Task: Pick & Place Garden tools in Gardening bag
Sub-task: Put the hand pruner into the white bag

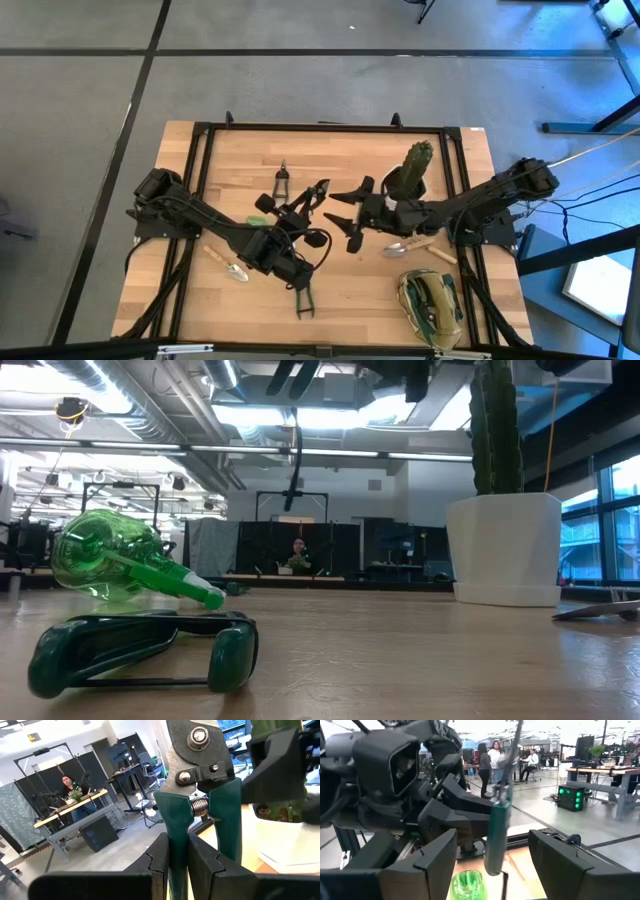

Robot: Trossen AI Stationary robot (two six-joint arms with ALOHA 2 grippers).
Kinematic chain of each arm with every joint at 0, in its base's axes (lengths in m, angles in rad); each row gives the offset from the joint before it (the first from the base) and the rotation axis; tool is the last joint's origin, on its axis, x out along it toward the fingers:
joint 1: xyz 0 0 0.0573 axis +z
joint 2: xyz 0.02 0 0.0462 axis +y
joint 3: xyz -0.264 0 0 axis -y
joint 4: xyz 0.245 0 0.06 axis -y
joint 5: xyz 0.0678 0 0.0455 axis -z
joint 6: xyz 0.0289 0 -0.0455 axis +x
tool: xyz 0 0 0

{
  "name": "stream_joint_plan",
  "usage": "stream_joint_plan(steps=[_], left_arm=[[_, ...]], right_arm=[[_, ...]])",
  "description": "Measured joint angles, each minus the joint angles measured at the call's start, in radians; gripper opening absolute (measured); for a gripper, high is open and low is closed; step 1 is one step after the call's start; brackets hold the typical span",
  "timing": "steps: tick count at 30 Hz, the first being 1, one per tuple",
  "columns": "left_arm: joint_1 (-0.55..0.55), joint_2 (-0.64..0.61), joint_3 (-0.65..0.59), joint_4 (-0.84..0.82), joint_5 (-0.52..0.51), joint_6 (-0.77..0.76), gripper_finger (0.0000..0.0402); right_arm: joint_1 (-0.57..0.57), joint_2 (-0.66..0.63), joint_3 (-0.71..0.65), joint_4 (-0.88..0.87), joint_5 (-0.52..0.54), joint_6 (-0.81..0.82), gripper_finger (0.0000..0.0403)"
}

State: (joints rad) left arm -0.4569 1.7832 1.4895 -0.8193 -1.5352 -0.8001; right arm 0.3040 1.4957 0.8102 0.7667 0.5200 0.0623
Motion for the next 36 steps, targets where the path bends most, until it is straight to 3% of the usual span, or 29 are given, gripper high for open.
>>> stream_joint_plan(steps=[23, 36], left_arm=[[-0.028, 0.000, 0.000, 0.009, 0.007, 0.000, 0.0037], [-0.027, 0.000, 0.000, 0.010, 0.008, 0.000, 0.0037]], right_arm=[[-0.036, 0.044, 0.055, 0.012, -0.008, 0.009, 0.0250], [-0.038, 0.088, 0.055, 0.117, -0.058, 0.015, 0.0250]])
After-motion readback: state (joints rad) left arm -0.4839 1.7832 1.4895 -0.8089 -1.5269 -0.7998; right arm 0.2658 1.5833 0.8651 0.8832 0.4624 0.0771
